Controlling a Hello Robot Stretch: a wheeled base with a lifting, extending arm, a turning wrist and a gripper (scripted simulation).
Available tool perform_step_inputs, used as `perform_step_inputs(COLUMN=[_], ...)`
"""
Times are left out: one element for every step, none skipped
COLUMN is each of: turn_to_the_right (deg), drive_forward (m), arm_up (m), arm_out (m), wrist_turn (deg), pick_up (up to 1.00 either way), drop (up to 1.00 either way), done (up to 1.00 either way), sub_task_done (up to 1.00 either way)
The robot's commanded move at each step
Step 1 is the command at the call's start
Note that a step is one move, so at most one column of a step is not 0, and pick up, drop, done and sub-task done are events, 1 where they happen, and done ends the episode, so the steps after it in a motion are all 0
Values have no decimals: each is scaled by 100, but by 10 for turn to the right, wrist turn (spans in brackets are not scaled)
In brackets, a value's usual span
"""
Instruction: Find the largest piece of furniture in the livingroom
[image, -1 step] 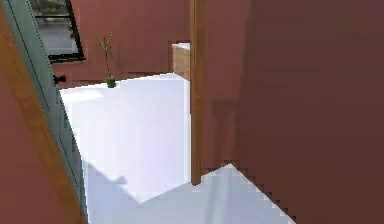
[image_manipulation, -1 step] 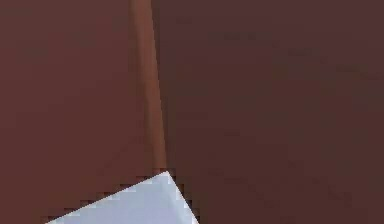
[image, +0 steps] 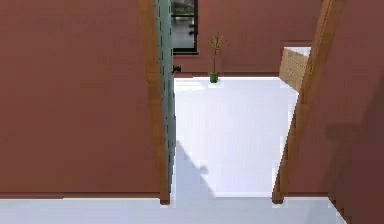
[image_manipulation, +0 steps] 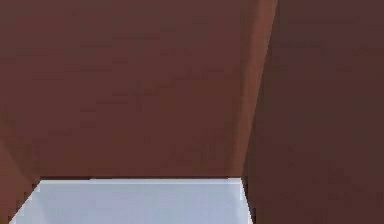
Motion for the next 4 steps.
perform_step_inputs(turn_to_the_right=[0, -450, -420, 0], drive_forward=[5, 0, 0, 70], arm_up=[0, 0, 0, 0], arm_out=[0, 0, 0, 0], wrist_turn=[0, 0, 0, 0], pick_up=[0, 0, 0, 0], drop=[0, 0, 0, 0], done=[0, 0, 0, 0], sub_task_done=[0, 0, 0, 0])
